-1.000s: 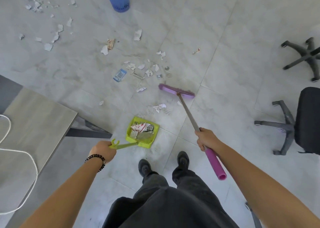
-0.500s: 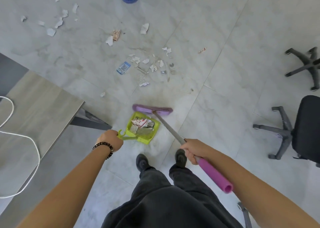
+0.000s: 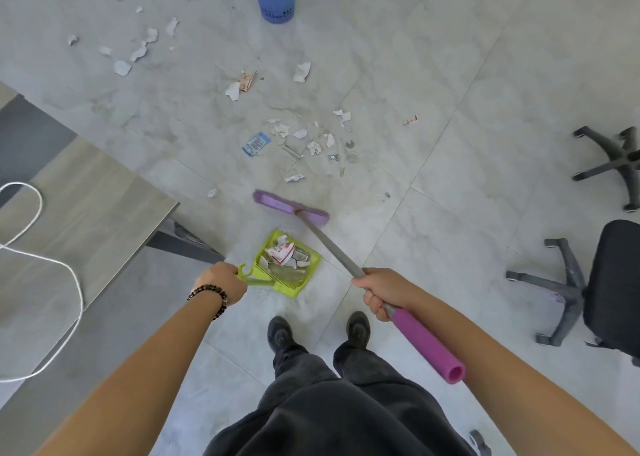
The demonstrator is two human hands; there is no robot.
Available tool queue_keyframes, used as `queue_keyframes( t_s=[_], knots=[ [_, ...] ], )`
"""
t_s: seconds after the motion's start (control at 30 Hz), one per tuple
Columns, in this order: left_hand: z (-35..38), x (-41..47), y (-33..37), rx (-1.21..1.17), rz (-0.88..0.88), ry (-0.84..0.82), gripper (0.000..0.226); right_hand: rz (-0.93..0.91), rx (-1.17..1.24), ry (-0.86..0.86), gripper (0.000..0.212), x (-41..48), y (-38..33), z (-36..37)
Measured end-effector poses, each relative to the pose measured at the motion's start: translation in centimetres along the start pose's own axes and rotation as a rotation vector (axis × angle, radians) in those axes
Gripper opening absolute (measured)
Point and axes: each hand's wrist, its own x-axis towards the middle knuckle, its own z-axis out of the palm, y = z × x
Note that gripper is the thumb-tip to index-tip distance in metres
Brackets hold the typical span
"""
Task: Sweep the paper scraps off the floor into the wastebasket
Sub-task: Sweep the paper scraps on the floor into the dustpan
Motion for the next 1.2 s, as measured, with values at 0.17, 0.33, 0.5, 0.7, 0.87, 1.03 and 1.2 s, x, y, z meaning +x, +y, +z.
queue_keyframes(
  t_s=[0.17,0.33,0.5,0.7,0.87,1.03,1.2],
  knots=[
    [-0.5,-0.6,-1.0,-0.073,-0.013,-0.009,0.020,-0.090,-0.205,0.067,0.022,0.8,-1.7,1.5],
    [-1.4,-0.2,-3.4,-0.294,-0.067,-0.033,0.016,-0.093,-0.255,0.106,0.013,1.3,-4.0,2.2],
    [-3.8,0.8,-4.8,-0.492,-0.111,-0.036,0.009,-0.236,-0.529,0.108,0.005,2.9,-7.8,4.6],
    [-5.9,3.0,-3.5,-0.551,-0.216,-0.022,0.014,-0.392,-0.786,0.029,0.017,8.6,-16.0,6.2],
    [-7.6,4.3,-0.2,-0.592,-0.373,0.051,0.019,-0.442,-1.016,-0.080,0.015,16.4,-25.2,6.4],
    [-8.8,4.6,5.2,-0.526,-0.525,0.086,0.017,-0.349,-1.513,-0.048,0.040,23.3,-33.2,2.5],
    [-10.5,5.4,10.0,-0.527,-0.579,0.082,0.017,-0.236,-1.742,0.025,0.042,25.9,-40.0,-8.8]
  ],
)
